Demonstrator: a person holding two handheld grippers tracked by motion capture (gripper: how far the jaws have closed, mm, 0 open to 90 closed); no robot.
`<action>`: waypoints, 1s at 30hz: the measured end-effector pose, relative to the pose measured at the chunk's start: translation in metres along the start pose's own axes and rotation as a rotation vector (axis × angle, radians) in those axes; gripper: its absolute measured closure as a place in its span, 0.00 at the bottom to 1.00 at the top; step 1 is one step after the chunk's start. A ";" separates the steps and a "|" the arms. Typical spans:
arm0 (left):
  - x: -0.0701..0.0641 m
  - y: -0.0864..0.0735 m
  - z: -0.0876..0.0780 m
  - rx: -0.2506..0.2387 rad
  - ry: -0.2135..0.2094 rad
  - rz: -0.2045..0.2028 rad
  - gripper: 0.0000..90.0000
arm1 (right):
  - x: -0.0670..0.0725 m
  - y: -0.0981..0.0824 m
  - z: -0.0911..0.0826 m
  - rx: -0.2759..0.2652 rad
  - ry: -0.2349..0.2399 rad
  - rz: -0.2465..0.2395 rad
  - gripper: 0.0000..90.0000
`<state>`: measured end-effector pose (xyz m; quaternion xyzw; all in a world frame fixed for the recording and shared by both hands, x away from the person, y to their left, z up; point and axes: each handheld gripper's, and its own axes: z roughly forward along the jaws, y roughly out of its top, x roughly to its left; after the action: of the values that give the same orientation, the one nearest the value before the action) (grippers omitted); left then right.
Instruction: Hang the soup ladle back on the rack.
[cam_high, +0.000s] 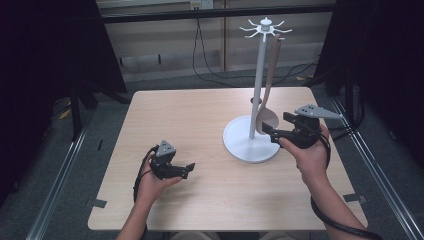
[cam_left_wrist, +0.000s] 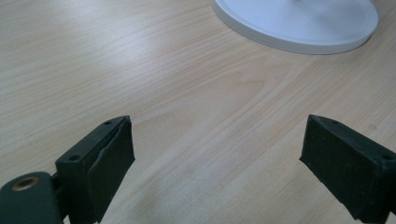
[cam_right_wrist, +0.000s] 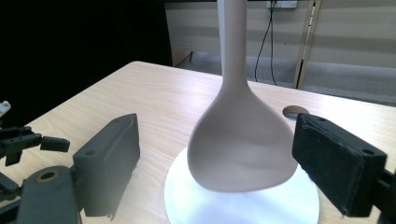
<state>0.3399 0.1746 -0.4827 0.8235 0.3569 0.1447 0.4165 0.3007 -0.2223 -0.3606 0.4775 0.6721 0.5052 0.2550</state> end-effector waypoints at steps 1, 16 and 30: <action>0.000 0.000 0.000 -0.003 0.001 -0.004 0.10 | 0.000 -0.002 0.000 0.003 0.000 0.000 0.16; 0.000 0.000 0.000 0.001 0.001 -0.001 0.10 | -0.009 -0.029 -0.004 0.027 0.007 0.013 0.16; -0.001 0.000 -0.001 -0.006 0.004 -0.010 0.10 | -0.009 -0.059 -0.006 0.044 0.020 0.011 0.16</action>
<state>0.3391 0.1743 -0.4824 0.8204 0.3612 0.1452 0.4188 0.2766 -0.2355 -0.4143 0.4817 0.6830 0.4962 0.2350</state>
